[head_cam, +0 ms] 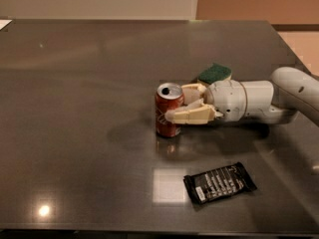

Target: Place coke can upright

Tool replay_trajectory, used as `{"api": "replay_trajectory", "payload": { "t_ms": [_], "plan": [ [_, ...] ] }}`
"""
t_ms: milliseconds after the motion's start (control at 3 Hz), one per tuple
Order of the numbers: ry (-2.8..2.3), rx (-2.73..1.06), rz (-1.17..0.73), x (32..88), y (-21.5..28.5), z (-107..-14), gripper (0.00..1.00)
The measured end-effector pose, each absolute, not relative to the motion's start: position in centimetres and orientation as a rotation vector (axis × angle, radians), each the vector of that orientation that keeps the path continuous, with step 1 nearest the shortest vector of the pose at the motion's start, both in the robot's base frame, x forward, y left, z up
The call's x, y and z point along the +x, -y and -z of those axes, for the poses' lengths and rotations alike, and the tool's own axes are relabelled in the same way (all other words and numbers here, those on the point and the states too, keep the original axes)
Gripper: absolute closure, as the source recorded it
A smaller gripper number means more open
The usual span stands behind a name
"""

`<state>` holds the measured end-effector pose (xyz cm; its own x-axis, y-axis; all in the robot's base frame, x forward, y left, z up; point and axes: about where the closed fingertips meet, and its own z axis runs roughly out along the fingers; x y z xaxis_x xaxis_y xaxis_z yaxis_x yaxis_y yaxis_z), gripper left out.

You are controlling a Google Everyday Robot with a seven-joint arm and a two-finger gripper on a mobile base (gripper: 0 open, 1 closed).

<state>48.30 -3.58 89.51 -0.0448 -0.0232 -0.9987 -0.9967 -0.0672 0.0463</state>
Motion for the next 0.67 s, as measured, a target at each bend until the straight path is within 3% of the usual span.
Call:
{"api": "replay_trajectory", "payload": {
  "t_ms": [333, 667],
  "plan": [
    [-1.228, -1.237, -1.286, 48.43, 3.91, -89.19, 0.14],
    [-1.225, -1.241, -1.288, 48.38, 3.68, -89.28, 0.0]
  ]
}}
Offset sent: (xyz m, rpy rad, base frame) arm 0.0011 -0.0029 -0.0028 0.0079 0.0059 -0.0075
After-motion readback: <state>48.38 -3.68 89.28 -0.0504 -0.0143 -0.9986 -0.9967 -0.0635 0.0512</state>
